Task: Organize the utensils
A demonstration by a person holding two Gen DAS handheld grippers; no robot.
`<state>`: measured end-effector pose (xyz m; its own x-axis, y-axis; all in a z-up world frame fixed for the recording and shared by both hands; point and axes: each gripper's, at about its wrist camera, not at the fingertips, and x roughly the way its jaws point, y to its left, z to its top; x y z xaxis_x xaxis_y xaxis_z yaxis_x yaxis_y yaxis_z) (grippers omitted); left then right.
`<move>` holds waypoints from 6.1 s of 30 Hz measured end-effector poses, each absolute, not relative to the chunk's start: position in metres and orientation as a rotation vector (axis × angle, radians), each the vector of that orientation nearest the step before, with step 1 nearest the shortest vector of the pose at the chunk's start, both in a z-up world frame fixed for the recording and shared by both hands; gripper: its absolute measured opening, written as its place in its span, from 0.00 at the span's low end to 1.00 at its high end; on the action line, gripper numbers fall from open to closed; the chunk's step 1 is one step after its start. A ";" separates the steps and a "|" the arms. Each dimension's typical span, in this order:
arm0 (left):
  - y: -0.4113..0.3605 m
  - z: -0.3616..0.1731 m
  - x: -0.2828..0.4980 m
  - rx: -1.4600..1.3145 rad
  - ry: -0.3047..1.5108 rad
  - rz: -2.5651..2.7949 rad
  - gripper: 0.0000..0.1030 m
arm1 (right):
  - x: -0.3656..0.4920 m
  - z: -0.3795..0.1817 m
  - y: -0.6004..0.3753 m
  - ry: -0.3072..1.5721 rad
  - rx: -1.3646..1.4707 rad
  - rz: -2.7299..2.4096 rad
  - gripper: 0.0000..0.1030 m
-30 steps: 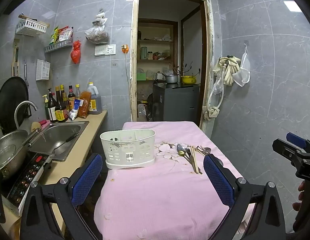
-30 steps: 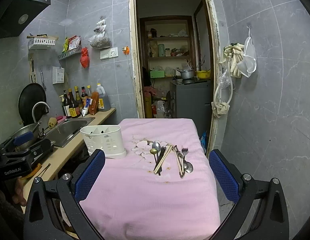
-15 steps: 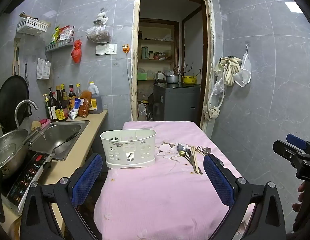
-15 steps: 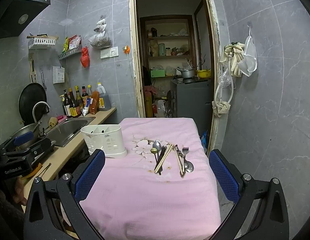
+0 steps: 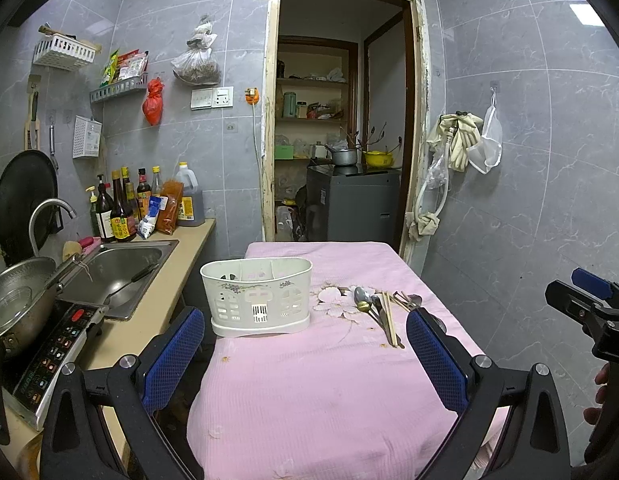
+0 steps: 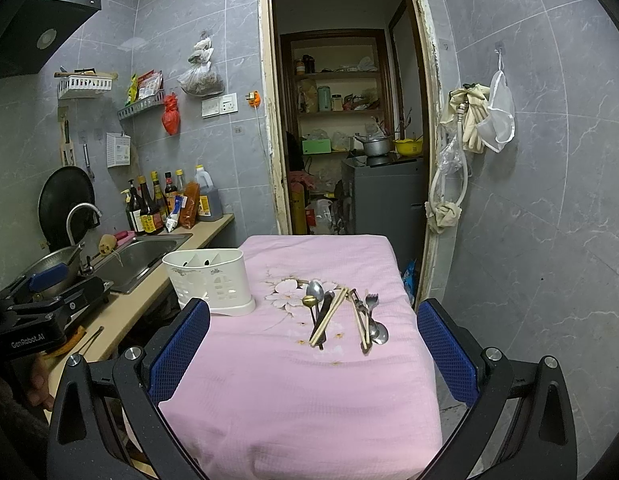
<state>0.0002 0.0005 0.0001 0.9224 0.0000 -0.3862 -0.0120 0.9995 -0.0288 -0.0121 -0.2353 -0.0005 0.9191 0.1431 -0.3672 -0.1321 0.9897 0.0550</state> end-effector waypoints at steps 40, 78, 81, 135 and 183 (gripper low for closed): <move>0.006 0.003 -0.002 -0.032 0.398 0.006 0.99 | -0.012 -0.001 -0.232 0.380 0.029 0.145 0.99; 0.002 -0.012 0.011 -0.023 0.405 -0.012 0.99 | 0.000 -0.005 -0.229 0.380 0.056 0.120 0.99; 0.006 -0.013 0.020 -0.027 0.407 -0.020 0.99 | 0.007 -0.004 -0.224 0.380 0.049 0.100 0.99; -0.076 -0.065 0.270 -0.010 0.474 -0.172 0.99 | 0.251 -0.100 -0.326 0.659 0.184 0.118 0.99; -0.092 -0.206 0.407 -0.129 0.993 -0.249 0.37 | 0.389 -0.254 -0.314 1.085 0.433 0.442 0.26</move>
<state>0.4066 -0.0923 -0.2059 0.5212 -0.2654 -0.8111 0.1482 0.9641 -0.2202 0.3885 -0.3140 -0.2542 0.3982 0.5415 -0.7404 -0.1300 0.8323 0.5388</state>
